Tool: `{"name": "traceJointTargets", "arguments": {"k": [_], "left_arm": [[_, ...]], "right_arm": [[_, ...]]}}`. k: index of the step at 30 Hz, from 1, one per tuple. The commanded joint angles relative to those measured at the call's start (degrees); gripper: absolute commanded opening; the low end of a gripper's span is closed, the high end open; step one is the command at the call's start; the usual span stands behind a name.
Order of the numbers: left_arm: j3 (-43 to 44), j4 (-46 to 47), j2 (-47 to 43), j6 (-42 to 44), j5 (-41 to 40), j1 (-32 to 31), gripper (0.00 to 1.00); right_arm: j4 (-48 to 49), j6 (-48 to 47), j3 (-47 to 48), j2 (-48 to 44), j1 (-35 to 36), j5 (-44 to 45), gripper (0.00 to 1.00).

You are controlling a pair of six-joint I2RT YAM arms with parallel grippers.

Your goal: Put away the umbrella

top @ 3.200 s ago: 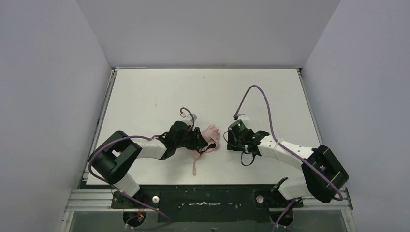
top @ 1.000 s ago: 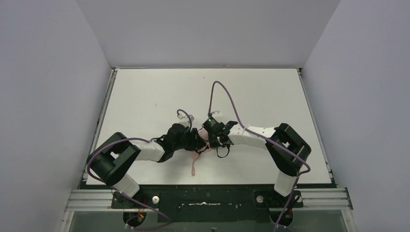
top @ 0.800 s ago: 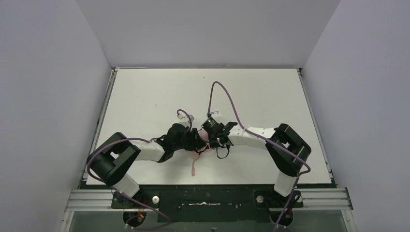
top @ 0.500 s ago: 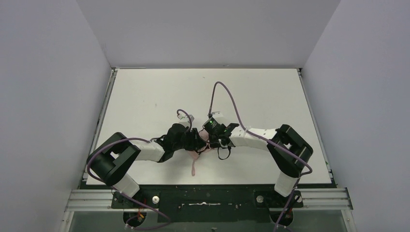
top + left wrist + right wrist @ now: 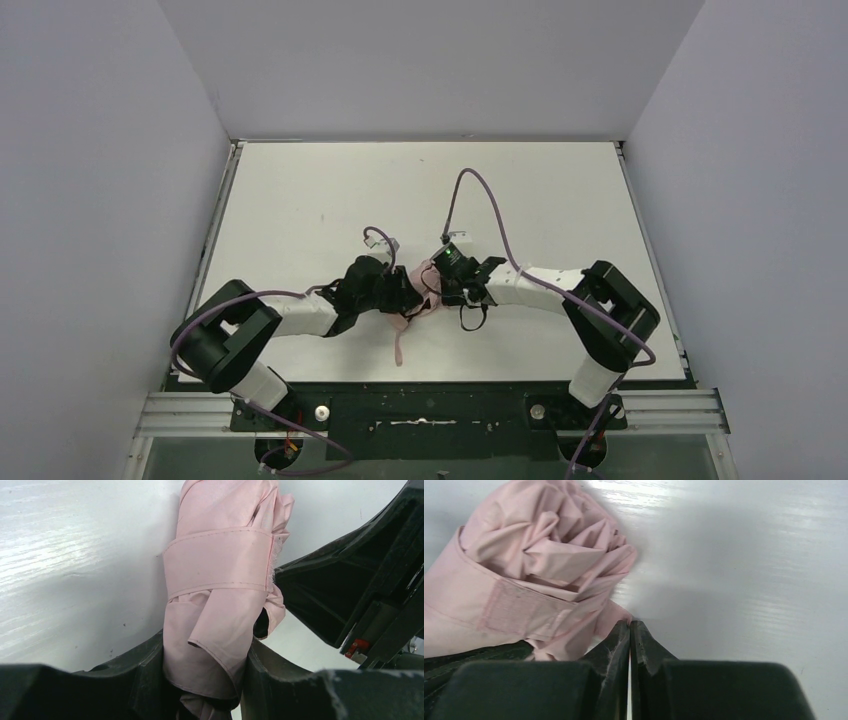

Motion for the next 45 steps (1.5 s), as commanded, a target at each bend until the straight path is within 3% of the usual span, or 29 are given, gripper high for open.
{"name": "traceJointTargets", "arguments": {"k": [1, 12, 17, 25, 30, 33, 36, 39, 41, 45], "left_arm": [[-0.7, -10.24, -0.6, 2.24, -6.62, 0.97, 0.0], [-0.09, -13.6, -3.34, 2.71, -10.29, 1.04, 0.0], [2.93, -18.0, -3.91, 5.42, -11.86, 0.97, 0.0], [4.68, -21.6, -4.48, 8.63, -15.05, 0.88, 0.0], [4.11, -20.48, -3.3, 9.59, -14.38, 0.71, 0.0], [3.71, -20.08, -2.61, 9.75, -13.93, 0.55, 0.0], [3.06, -19.58, -2.72, 9.59, -13.57, 0.44, 0.0], [2.61, -19.34, -3.0, 9.31, -13.19, 0.37, 0.0], [2.37, -19.04, -3.13, 9.15, -13.04, 0.27, 0.0], [2.61, -18.97, -2.64, 8.4, -12.76, -0.05, 0.0]], "right_arm": [[-12.49, -2.17, -6.03, 0.18, -3.11, 3.03, 0.0], [-12.58, -4.6, -9.42, -5.67, -6.36, -5.06, 0.0], [-11.08, -3.11, -13.27, -13.09, -7.55, -10.08, 0.0], [-5.42, -1.52, -17.67, -23.14, -13.04, -20.67, 0.0], [0.94, 0.22, -18.17, -24.5, -14.9, -24.09, 0.0], [3.02, 2.35, -16.48, -23.21, -14.55, -20.9, 0.03], [2.93, 4.23, -13.6, -21.52, -12.64, -14.2, 0.22], [4.65, 4.67, -11.64, -21.24, -8.96, -5.03, 0.29], [2.6, 4.81, -8.6, -19.3, -6.38, 1.43, 0.31], [0.66, 5.6, -3.34, -12.3, -4.19, 1.97, 0.31]]}}
